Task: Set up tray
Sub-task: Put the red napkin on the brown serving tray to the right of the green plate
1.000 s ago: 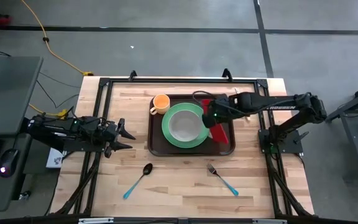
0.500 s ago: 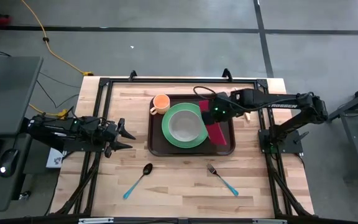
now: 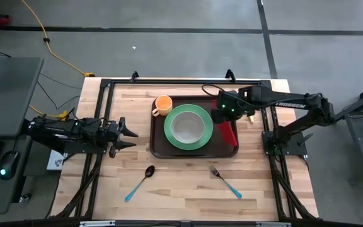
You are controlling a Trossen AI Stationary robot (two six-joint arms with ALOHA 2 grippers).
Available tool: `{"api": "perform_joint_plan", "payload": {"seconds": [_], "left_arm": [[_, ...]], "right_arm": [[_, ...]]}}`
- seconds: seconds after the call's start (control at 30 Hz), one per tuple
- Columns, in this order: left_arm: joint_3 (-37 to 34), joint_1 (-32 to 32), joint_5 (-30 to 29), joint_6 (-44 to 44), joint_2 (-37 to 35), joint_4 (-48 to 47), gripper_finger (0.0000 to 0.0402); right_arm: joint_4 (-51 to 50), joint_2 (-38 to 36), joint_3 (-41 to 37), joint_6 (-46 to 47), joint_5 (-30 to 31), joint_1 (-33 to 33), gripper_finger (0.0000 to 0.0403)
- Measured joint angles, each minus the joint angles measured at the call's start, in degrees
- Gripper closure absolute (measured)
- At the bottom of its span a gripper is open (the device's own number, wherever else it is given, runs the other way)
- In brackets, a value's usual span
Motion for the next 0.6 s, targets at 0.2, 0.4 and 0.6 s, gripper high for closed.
{"api": "perform_joint_plan", "payload": {"seconds": [0.2,0.4,0.6], "left_arm": [[0.0,0.0,0.0,0.0,0.0,0.0,0.0172],[0.0,0.0,0.0,0.0,0.0,0.0,0.0172],[0.0,0.0,0.1,0.0,0.0,0.0,0.0172]], "right_arm": [[0.6,0.0,0.0,2.3,-0.2,0.3,0.0403],[3.4,0.1,0.0,5.5,-0.6,2.1,0.0403],[7.4,0.4,0.0,7.3,-0.6,3.9,0.0403]]}}
